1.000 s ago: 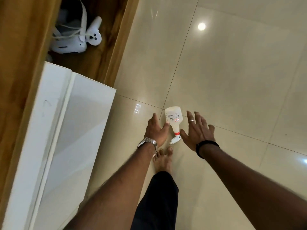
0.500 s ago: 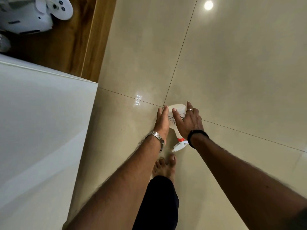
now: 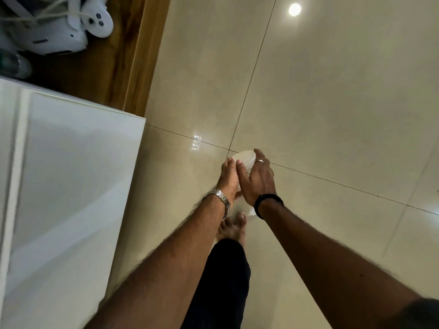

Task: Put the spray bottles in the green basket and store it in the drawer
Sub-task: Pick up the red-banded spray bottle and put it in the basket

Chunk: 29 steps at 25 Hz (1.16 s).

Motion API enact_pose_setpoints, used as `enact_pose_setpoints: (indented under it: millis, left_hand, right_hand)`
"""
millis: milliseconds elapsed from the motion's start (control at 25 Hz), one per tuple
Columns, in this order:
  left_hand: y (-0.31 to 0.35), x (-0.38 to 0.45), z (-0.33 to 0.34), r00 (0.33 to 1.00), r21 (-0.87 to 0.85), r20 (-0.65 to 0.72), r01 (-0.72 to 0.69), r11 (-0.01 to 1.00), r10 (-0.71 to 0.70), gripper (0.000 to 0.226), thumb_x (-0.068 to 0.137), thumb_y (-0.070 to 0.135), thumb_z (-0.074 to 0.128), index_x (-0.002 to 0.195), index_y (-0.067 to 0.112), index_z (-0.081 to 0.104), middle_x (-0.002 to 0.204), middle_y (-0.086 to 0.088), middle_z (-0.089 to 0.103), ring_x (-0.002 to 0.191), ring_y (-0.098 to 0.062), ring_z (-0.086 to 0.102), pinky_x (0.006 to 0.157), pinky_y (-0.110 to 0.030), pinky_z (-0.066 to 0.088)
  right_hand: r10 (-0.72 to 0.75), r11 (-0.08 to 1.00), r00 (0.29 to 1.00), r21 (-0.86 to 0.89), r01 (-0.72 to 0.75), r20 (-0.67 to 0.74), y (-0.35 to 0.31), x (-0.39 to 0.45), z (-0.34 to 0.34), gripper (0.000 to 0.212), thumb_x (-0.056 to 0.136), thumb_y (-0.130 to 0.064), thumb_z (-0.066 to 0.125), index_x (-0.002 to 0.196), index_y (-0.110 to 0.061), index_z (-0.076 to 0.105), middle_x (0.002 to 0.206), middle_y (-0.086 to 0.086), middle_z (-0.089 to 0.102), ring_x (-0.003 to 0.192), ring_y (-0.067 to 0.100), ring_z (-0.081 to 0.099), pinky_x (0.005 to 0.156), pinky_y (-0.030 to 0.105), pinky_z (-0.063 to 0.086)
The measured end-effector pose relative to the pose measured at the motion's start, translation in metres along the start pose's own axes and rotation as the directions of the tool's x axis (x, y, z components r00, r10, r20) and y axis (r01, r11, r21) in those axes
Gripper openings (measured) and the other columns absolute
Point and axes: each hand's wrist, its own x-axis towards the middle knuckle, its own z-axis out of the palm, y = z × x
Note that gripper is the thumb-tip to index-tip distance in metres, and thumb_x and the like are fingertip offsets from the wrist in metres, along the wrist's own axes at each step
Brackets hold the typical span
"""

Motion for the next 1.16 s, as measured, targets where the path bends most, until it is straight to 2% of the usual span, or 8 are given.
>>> enact_pose_setpoints:
  millis: [200, 480, 560, 680, 800, 960, 1080, 1160]
  left_hand:
    - [0.017, -0.093, -0.016, 0.995, -0.162, 0.051, 0.092, 0.983, -0.085, 0.073, 0.101, 0.066, 0.026, 0.136, 0.011, 0.061, 0.133, -0.017, 0.068, 0.123, -0.035, 0.065, 0.076, -0.037, 0.056]
    - [0.016, -0.234, -0.062, 0.951, -0.094, 0.305, 0.089, 0.992, -0.056, 0.065, 0.097, 0.067, 0.039, 0.114, 0.014, 0.070, 0.101, -0.012, 0.077, 0.088, -0.026, 0.073, 0.072, -0.040, 0.061]
    - [-0.001, -0.276, -0.072, 0.943, -0.109, 0.332, 0.070, 0.991, -0.030, 0.063, 0.097, 0.065, 0.043, 0.123, 0.013, 0.069, 0.113, -0.015, 0.078, 0.095, -0.026, 0.075, 0.070, -0.042, 0.065]
    - [-0.040, -0.330, -0.066, 0.957, -0.078, 0.255, -0.120, 0.990, 0.136, 0.060, 0.097, 0.064, 0.046, 0.140, 0.022, 0.052, 0.139, -0.015, 0.064, 0.117, -0.029, 0.067, 0.079, -0.046, 0.065]
    - [-0.093, -0.381, -0.055, 0.880, 0.118, 0.051, -0.475, 0.872, 0.473, 0.075, 0.091, 0.073, 0.040, 0.154, 0.036, 0.023, 0.154, -0.004, 0.049, 0.130, -0.024, 0.059, 0.101, -0.050, 0.057]
    - [-0.186, -0.433, -0.065, 0.609, 0.427, -0.049, -0.704, 0.567, 0.792, 0.077, 0.093, 0.071, 0.035, 0.158, 0.034, 0.016, 0.162, 0.006, 0.034, 0.143, -0.015, 0.046, 0.116, -0.046, 0.043]
    - [-0.247, -0.481, -0.098, 0.584, 0.462, -0.057, -0.703, 0.540, 0.809, 0.080, 0.096, 0.067, 0.040, 0.160, 0.029, 0.014, 0.165, 0.008, 0.029, 0.146, -0.013, 0.042, 0.118, -0.039, 0.042]
    - [-0.308, -0.504, -0.123, 0.611, 0.467, -0.104, -0.667, 0.581, 0.785, 0.080, 0.095, 0.063, 0.050, 0.160, 0.034, 0.013, 0.163, 0.013, 0.029, 0.144, 0.000, 0.038, 0.117, -0.014, 0.032]
  right_hand:
    - [-0.321, 0.947, 0.944, 0.003, 0.322, 0.078, -0.043, -0.079, -0.071, 0.064, 0.091, -0.032, 0.052, 0.149, -0.016, 0.033, 0.152, 0.008, 0.040, 0.140, 0.024, 0.038, 0.114, 0.043, 0.039]
    - [-0.642, 0.676, 0.672, -0.141, 0.723, 0.369, -0.083, -0.187, -0.156, 0.058, 0.095, -0.013, 0.052, 0.151, -0.015, 0.037, 0.169, 0.002, 0.020, 0.159, 0.016, 0.002, 0.128, 0.052, 0.010]
    - [-0.627, 0.692, 0.685, -0.139, 0.709, 0.372, -0.087, -0.224, -0.168, 0.059, 0.101, -0.019, 0.047, 0.157, -0.018, 0.031, 0.171, -0.003, 0.011, 0.158, 0.010, -0.002, 0.129, 0.045, 0.009]
    - [-0.470, 0.873, 0.858, -0.034, 0.487, 0.207, -0.091, -0.287, -0.170, 0.062, 0.103, -0.055, 0.029, 0.160, -0.031, 0.024, 0.170, -0.014, 0.010, 0.156, 0.001, 0.005, 0.127, 0.035, 0.017]
    - [-0.241, 0.943, 0.968, 0.252, 0.216, 0.073, -0.090, -0.347, -0.161, 0.060, 0.104, -0.059, 0.029, 0.158, -0.034, 0.026, 0.159, -0.005, 0.042, 0.143, 0.009, 0.044, 0.117, 0.035, 0.038]
    - [-0.201, 0.901, 0.974, 0.409, 0.143, 0.102, -0.073, -0.421, -0.162, 0.054, 0.095, -0.069, 0.037, 0.136, -0.036, 0.047, 0.112, -0.008, 0.072, 0.090, 0.003, 0.074, 0.083, 0.028, 0.059]
    - [-0.284, 0.876, 0.947, 0.442, 0.191, 0.153, -0.060, -0.485, -0.157, 0.057, 0.084, -0.077, 0.052, 0.124, -0.036, 0.056, 0.101, -0.012, 0.075, 0.086, 0.008, 0.076, 0.067, 0.021, 0.059]
    - [-0.269, 0.901, 0.944, 0.398, 0.176, 0.192, -0.040, -0.529, -0.146, 0.069, 0.075, -0.087, 0.053, 0.123, -0.038, 0.058, 0.104, -0.018, 0.072, 0.087, 0.002, 0.073, 0.064, 0.018, 0.057]
